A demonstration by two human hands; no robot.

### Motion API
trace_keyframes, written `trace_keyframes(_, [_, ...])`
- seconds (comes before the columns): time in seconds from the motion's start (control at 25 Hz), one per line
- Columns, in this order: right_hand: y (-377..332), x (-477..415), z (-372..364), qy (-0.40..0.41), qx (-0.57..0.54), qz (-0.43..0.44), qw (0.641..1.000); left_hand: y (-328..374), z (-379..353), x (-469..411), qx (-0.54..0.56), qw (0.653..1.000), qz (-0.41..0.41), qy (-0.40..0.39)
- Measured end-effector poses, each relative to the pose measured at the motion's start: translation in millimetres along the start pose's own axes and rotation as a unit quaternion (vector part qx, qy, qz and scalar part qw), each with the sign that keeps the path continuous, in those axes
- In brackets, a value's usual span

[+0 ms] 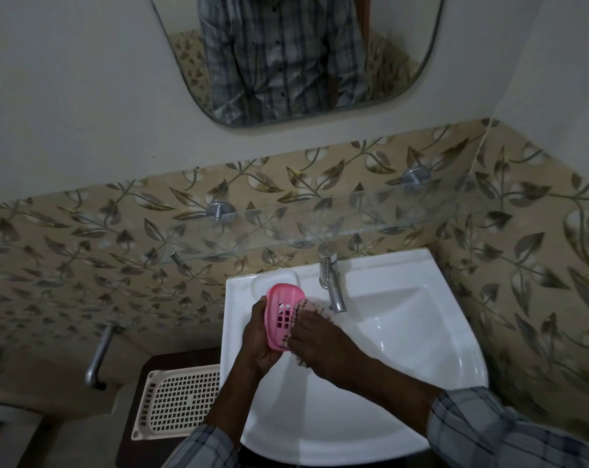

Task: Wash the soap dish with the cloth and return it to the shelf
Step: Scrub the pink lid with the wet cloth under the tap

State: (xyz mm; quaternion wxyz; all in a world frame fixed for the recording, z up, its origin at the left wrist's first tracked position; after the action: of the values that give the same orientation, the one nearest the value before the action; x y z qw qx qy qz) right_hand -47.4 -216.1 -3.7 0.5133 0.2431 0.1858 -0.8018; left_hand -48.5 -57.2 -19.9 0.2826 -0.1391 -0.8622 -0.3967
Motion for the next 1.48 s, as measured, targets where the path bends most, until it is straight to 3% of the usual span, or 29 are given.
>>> trace_keyframes(0.08, [19,-2,8,-0.023,-0.02,0.063,0.998,1,2,1,-0.016,1.0,0.01,-0.01])
trace_keyframes(0.12, [33,-8,16,0.003,-0.026,0.064,0.998,4,-1,2,-0.026,0.999,0.02,-0.024])
trace_keyframes(0.24, [51,-8,19,0.089,-0.053,-0.017,0.994,10,-7,-3,-0.046,0.998,0.037,-0.032])
trace_keyframes(0.32, [32,12,4,0.052,-0.1,0.025,0.993,5,-1,-7,-0.063,0.998,0.026,-0.011])
trace_keyframes(0.4, [42,21,5,-0.044,-0.076,0.112,0.99,-8,8,-6,-0.085,0.995,0.039,-0.015])
trace_keyframes(0.44, [53,19,9,-0.061,-0.07,0.105,0.99,-11,7,-6,-0.091,0.994,0.05,-0.032])
trace_keyframes(0.56, [49,6,15,0.013,-0.044,-0.023,0.999,-4,-10,-16,-0.067,0.997,0.037,0.009])
trace_keyframes(0.64, [4,-7,9,0.023,-0.032,-0.183,0.982,-8,-19,-22,-0.008,0.999,0.011,0.047])
trace_keyframes(0.68, [-15,-19,12,0.014,-0.08,-0.298,0.951,-16,-21,-25,0.013,0.999,0.004,0.046])
trace_keyframes(0.76, [-26,-37,14,-0.011,-0.157,-0.52,0.839,-29,-20,-25,0.039,0.999,-0.015,0.03])
trace_keyframes(0.8, [-23,-39,18,-0.026,-0.143,-0.512,0.847,-31,-18,-23,0.038,0.999,-0.019,0.015])
trace_keyframes(0.84, [-16,-38,19,-0.018,-0.128,-0.422,0.897,-27,-17,-22,0.035,0.999,-0.017,-0.005])
trace_keyframes(0.88, [-9,-28,17,-0.009,-0.066,-0.282,0.957,-19,-16,-23,0.019,1.0,-0.013,-0.01])
trace_keyframes(0.92, [-3,-14,15,-0.037,-0.001,-0.125,0.991,-11,-16,-23,0.001,1.0,-0.005,-0.006])
trace_keyframes(0.96, [8,0,12,-0.071,0.037,-0.029,0.996,-5,-16,-27,-0.024,1.0,0.008,0.003])
trace_keyframes(1.0, [15,5,13,-0.087,0.055,0.003,0.995,-2,-19,-27,-0.033,0.999,0.021,0.014])
trace_keyframes(1.04, [11,5,11,-0.084,0.034,-0.058,0.994,-4,-20,-28,-0.026,0.999,0.021,0.027])
trace_keyframes(1.08, [2,-3,12,-0.069,0.015,-0.173,0.982,-9,-23,-28,-0.007,0.999,0.011,0.034])
trace_keyframes(1.12, [-12,-17,10,-0.035,-0.051,-0.325,0.944,-17,-24,-27,0.005,0.999,-0.001,0.043])
trace_keyframes(1.16, [-20,-30,10,-0.013,-0.118,-0.468,0.876,-25,-23,-26,0.017,0.999,-0.01,0.051])
trace_keyframes(1.2, [-25,-32,9,-0.011,-0.154,-0.545,0.824,-30,-19,-24,0.023,0.998,-0.016,0.056])
trace_keyframes(1.24, [-26,-31,9,-0.017,-0.164,-0.541,0.825,-31,-17,-20,0.028,0.998,-0.016,0.049])
trace_keyframes(1.28, [-20,-24,7,-0.019,-0.165,-0.451,0.877,-27,-13,-21,0.024,0.999,-0.004,0.039])
trace_keyframes(1.36, [-4,-6,13,-0.05,-0.056,-0.179,0.981,-14,-9,-23,0.004,0.999,0.015,0.036])
trace_keyframes(1.4, [6,0,15,-0.059,-0.03,-0.111,0.992,-8,-14,-23,-0.01,0.999,0.014,0.039])
trace_keyframes(1.44, [9,-2,15,-0.07,-0.042,-0.128,0.988,-5,-20,-22,-0.011,0.999,0.008,0.048])
trace_keyframes(1.48, [4,-8,18,-0.073,-0.089,-0.221,0.969,-6,-26,-20,0.003,0.999,-0.002,0.049])
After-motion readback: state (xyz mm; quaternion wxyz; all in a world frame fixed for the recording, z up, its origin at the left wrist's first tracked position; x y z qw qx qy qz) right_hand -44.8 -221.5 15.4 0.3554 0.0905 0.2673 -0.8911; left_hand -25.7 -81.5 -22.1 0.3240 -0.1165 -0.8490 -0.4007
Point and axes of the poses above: each hand's wrist, its own x-axis away from the middle knuckle, its own z-axis out of the back of the hand, y = z × x, the point moved 2 cm from there along -x, towards the middle knuckle, and after that the axes turned 10 degrees about y, right-handed, at the moved point
